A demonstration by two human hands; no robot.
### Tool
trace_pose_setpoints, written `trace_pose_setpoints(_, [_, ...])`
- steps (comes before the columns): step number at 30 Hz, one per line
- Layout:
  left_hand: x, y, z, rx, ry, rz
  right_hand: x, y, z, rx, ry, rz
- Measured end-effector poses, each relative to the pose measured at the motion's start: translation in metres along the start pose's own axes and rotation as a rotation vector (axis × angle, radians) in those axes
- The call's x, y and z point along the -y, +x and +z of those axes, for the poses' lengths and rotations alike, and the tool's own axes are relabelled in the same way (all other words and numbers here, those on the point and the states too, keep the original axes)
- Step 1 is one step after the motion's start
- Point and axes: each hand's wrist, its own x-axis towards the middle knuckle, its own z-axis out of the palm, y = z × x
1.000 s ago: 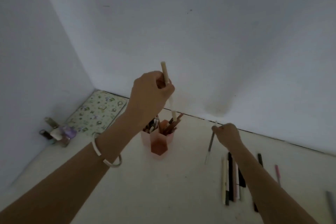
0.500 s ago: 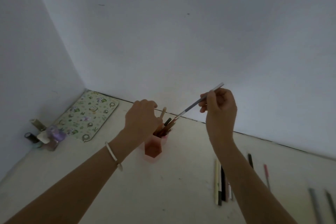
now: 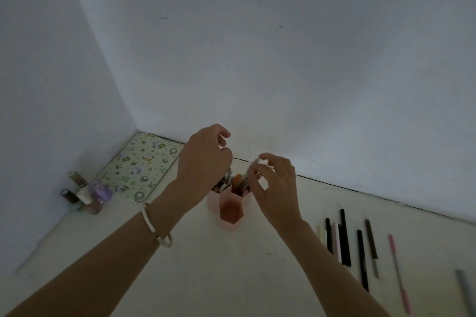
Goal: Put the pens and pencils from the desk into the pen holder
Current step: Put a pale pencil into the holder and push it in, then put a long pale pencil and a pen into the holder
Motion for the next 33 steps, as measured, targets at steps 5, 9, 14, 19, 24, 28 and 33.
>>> trace_pose_setpoints(5, [-0.038, -0.025, 0.026, -0.095, -0.083, 0.181, -0.018, 0.008, -0.039, -0.247, 0.064, 0.199])
trace_pose_setpoints(9, [-0.078, -0.067, 0.104, 0.235, -0.099, 0.211, -0.051, 0.013, -0.097, -0.398, 0.119, 0.422])
trace_pose_setpoints(14, [-0.08, -0.103, 0.199, 0.677, 0.099, -0.06, -0.092, -0.02, -0.145, -0.453, 0.075, 0.585])
trace_pose_setpoints(19, [-0.072, -0.121, 0.235, 0.7, 0.281, -0.107, -0.12, -0.061, -0.165, -0.441, 0.023, 0.642])
trace_pose_setpoints(24, [-0.065, -0.123, 0.246, 0.637, 0.335, -0.112, -0.128, -0.079, -0.163, -0.394, 0.001, 0.674])
trace_pose_setpoints(28, [-0.07, -0.099, 0.223, 0.583, 0.159, -0.173, -0.128, -0.088, -0.142, -0.124, -0.059, 0.77])
trace_pose_setpoints(33, [-0.091, -0.049, 0.151, 0.344, -0.17, -0.053, -0.114, -0.109, -0.085, 0.534, -0.298, 0.733])
